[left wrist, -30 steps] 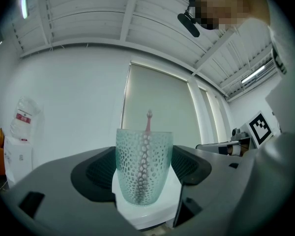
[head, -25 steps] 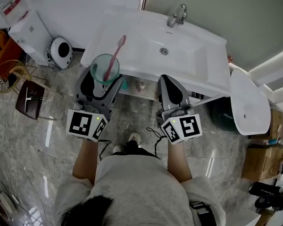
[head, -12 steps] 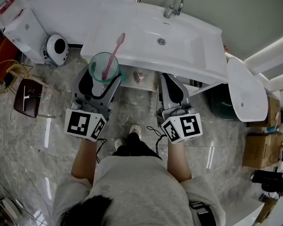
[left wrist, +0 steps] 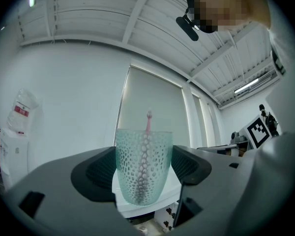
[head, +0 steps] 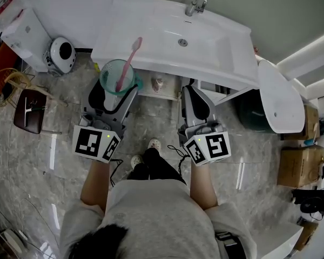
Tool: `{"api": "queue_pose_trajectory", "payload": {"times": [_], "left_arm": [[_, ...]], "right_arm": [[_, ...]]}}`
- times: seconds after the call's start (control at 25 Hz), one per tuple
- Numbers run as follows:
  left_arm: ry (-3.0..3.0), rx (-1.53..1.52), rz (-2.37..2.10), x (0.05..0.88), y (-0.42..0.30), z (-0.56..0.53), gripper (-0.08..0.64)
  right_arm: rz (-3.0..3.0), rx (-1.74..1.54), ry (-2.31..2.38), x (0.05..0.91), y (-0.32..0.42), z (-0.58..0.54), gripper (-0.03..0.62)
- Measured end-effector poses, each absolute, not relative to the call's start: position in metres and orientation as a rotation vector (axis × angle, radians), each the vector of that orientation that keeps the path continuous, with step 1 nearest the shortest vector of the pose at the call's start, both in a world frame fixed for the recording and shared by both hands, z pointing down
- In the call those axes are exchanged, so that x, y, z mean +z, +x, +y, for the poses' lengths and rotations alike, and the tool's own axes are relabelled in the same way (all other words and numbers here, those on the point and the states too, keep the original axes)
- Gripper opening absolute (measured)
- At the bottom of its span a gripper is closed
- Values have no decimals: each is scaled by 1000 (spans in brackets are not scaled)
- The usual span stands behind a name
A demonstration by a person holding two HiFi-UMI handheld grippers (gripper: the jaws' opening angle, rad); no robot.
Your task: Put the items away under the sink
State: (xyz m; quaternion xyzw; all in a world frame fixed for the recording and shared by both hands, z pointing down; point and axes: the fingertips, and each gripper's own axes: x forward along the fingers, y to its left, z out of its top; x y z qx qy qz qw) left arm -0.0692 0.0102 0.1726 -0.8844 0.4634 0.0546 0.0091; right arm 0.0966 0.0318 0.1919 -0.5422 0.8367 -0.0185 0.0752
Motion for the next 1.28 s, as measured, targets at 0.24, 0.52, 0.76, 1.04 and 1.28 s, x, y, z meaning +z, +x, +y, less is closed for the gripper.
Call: {"api": "queue_pose_trajectory", "payload": {"times": [0.24, 0.52, 0.76, 1.04, 1.28], "left_arm": [[-2750, 167, 1455, 171, -71, 8, 345], [-2712, 166, 1501, 162, -63, -14, 345], [-2688, 176, 1523, 155, -43, -35, 345], [-2676, 187, 1536, 158, -22, -48, 345], [-2677, 185, 1543, 163, -19, -49, 345]], "right_arm": [[2508, -59, -1611, 193, 95, 26, 11], [2531, -59, -1555, 188, 104, -2, 11], [2537, -68, -1525, 185, 123, -24, 11], [2554, -82, -1500, 194, 142, -38, 11], [2573, -97, -1485, 202, 142, -44, 11]]}}
